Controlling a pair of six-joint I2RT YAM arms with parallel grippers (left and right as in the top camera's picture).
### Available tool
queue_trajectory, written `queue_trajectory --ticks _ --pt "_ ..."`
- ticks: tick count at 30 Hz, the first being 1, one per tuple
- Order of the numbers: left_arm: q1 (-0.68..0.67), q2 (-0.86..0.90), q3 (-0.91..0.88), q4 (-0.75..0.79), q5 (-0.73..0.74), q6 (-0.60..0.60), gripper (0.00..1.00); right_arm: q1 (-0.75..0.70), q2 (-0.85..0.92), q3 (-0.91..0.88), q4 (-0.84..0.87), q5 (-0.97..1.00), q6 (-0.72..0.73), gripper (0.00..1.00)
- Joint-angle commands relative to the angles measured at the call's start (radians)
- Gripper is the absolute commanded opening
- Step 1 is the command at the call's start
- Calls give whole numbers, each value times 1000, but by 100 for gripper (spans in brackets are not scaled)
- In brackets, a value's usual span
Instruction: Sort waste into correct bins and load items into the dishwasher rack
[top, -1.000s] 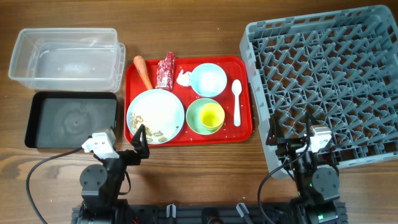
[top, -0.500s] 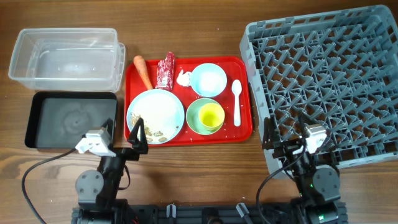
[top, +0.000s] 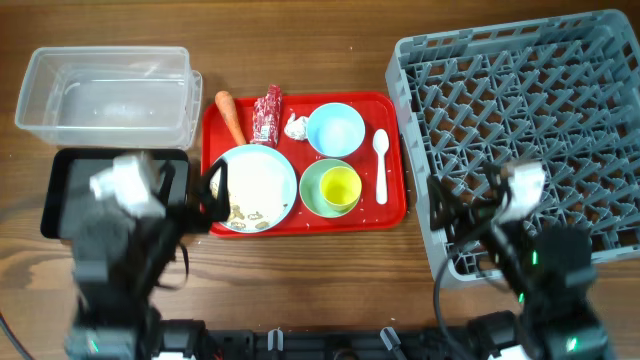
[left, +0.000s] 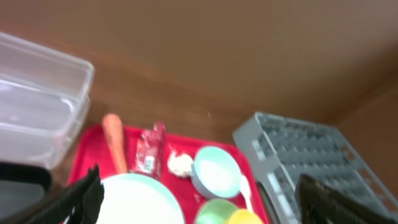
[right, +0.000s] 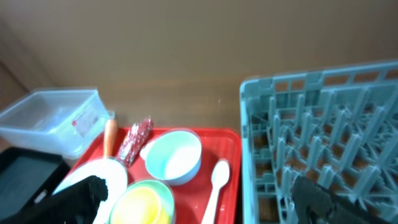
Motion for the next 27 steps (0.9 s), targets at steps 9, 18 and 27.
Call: queue_trajectory --ticks 9,18,27 --pt "-105 767 645 -514 348 -54 100 -4 685 662 -494 -300 -5 100" --pt "-374 958 645 -515 -4 -6 81 -72 748 666 -491 -26 234 100" --pt "-548 1195 645 -454 -246 -92 48 -119 748 665 -514 -35 258 100"
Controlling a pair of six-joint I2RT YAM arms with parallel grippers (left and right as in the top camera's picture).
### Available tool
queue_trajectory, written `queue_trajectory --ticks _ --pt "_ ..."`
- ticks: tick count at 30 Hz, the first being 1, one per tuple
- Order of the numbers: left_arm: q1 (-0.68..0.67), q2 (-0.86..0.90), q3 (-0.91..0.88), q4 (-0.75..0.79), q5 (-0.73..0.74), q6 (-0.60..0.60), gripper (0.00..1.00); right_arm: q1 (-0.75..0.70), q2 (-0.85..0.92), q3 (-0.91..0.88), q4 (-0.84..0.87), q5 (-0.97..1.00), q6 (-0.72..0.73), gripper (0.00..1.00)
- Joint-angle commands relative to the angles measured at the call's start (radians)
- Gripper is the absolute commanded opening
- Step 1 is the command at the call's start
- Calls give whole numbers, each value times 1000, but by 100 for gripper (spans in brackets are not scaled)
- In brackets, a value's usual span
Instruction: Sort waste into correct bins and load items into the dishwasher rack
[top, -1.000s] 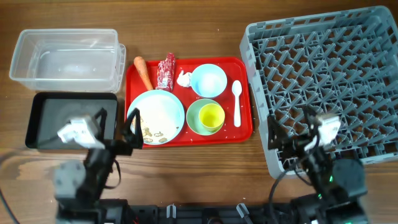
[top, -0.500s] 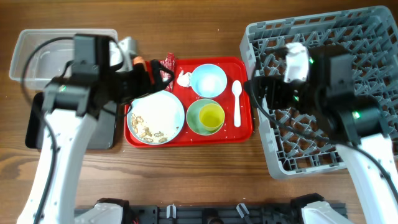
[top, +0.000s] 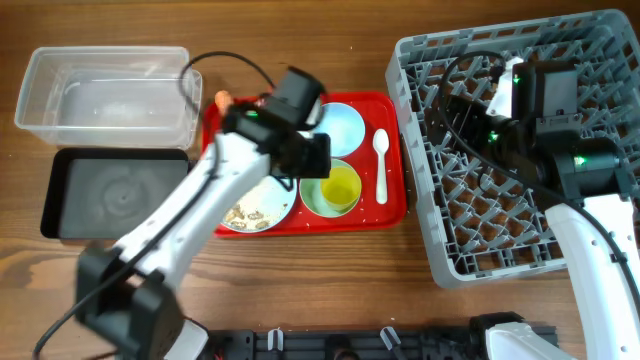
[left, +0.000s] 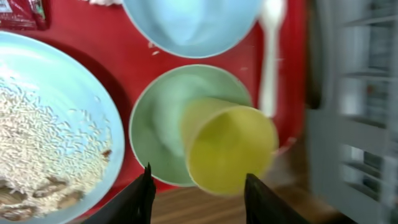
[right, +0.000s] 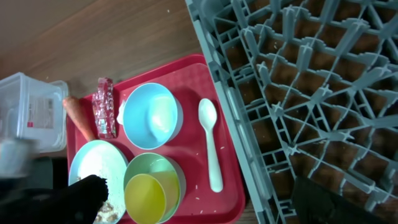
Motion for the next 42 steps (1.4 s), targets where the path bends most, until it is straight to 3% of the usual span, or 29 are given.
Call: queue_trajectory --ticks 1,4,6,8,11,16,21,22,24,28,30,35,42 --pt "-31 110 14 32 -135 -44 47 -2 3 25 -19 24 26 100" --pt "-36 172 14 78 -109 -43 47 -2 3 23 -35 24 21 100" --pt "-36 197 14 104 -93 -37 42 -2 3 21 -44 24 21 100" --pt "-36 207 14 123 -80 -32 31 -2 3 19 -45 24 21 100" --pt "-35 202 15 128 -79 -32 4 -2 3 19 -47 24 21 100" --pt "-13 140 35 57 -79 -33 4 -2 3 19 -53 24 20 100" --pt "95 -14 115 -82 -23 -32 4 -2 3 19 -53 14 19 100" --pt "131 -48 117 -80 40 -23 4 -2 3 19 -51 -9 4 100" --pt "259 -125 117 -56 338 85 4 -2 3 19 -21 -167 -98 99" --pt "463 -153 117 -66 849 211 4 4 3 19 101 -544 -239 88" --pt "525 -144 116 -79 1004 212 4 21 3 19 185 -695 -269 81" --pt "568 -142 116 -87 1217 211 4 137 5 19 374 -814 -268 78" --pt "542 -143 116 -94 1335 204 4 274 63 19 474 -829 -269 78"
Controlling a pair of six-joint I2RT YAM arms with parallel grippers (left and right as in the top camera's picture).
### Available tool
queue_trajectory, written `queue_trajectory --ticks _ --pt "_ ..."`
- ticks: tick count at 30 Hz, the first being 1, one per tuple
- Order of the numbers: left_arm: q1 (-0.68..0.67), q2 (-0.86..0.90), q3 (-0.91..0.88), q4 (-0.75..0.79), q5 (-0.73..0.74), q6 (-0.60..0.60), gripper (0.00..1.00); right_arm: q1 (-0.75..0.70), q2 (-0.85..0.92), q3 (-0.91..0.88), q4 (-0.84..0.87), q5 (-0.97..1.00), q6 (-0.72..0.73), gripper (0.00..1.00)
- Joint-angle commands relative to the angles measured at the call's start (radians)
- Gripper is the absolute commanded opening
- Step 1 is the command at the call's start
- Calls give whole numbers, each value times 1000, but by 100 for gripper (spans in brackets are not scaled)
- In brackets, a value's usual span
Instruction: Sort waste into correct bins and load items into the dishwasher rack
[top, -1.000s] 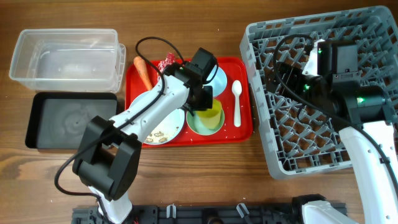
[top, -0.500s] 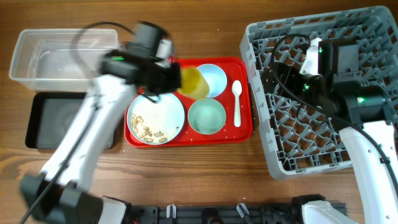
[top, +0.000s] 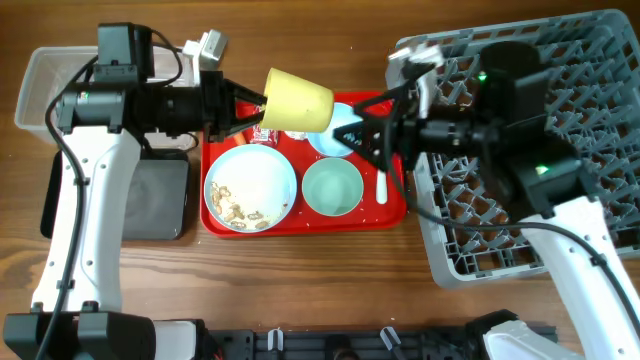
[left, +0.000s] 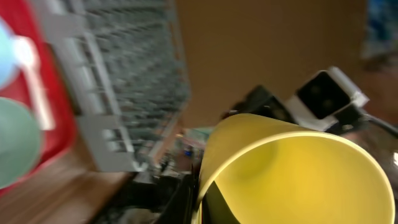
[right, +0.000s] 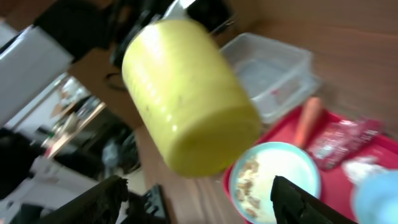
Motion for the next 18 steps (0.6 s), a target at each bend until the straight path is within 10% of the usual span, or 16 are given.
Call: queue_trajectory --ticks 1,18 --pt "-15 3 1 -4 149 27 4 57 58 17 44 -99 -37 77" --pt "-33 4 2 -7 122 27 4 60 96 17 338 -187 12 87"
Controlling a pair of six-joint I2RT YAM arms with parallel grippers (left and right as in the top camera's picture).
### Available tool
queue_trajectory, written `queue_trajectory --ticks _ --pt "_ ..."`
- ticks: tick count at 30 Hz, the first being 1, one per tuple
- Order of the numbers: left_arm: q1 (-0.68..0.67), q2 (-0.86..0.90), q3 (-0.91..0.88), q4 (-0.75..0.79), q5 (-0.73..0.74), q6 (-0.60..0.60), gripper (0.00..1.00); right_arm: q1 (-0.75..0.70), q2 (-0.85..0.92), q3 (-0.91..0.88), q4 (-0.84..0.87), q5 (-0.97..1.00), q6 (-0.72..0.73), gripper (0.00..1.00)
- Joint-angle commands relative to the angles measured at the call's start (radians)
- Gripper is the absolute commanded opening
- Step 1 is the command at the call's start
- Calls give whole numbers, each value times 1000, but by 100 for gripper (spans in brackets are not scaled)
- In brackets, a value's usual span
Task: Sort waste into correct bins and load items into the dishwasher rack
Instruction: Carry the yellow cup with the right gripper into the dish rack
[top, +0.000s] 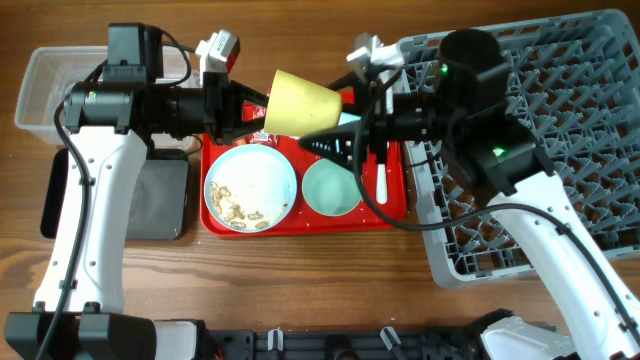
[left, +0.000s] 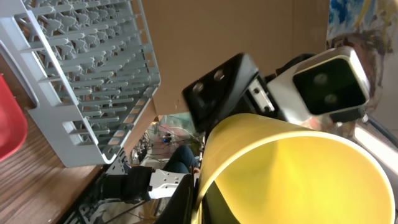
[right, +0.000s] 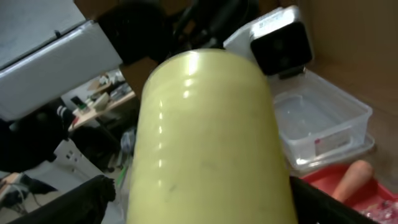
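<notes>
A yellow cup (top: 303, 102) hangs on its side above the red tray (top: 392, 212). My left gripper (top: 256, 108) is shut on its rim, and the left wrist view looks into the cup's mouth (left: 292, 174). My right gripper (top: 336, 122) is open, its fingers either side of the cup's base. In the right wrist view the cup's wall (right: 208, 143) fills the gap between them. On the tray lie a plate with food scraps (top: 250, 185), a green bowl (top: 333, 187) and a white spoon (top: 383, 180). The grey dishwasher rack (top: 570, 140) stands at the right.
A clear bin (top: 45, 90) sits at the back left, with a black bin (top: 160, 210) in front of it. A carrot (right: 351, 177) shows in the right wrist view on the tray's far side. The arms and cup hide the blue bowl and wrapper from above.
My right gripper has come in from the right, and its open fingers now flank the cup's base. The left gripper still holds the cup, shifted slightly to the right.
At first both arms stood at the near edge and the cup sat in the green bowl. Then my left gripper was open over the cup and my right arm was above the rack. Later the left held the cup sideways above the tray. Now the right flanks it.
</notes>
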Motion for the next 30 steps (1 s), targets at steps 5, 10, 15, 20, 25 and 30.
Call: queue_trajectory --ticks 5,10,15,20,25,30 --pt "-4 4 1 0 20 24 4 -6 -1 17 63 6 77 68" --pt "-4 4 1 1 19 24 27 -6 -1 17 39 -28 76 61" --pt "1 4 1 22 -100 24 100 -66 -29 17 -45 -15 23 60" --pt "27 4 1 -16 -335 24 100 -300 -141 18 -433 292 -36 59" --pt "31 4 1 -34 -389 24 100 -515 -222 18 -933 777 85 59" --pt "31 4 1 -34 -443 24 100 -528 -94 13 -1209 1017 129 60"
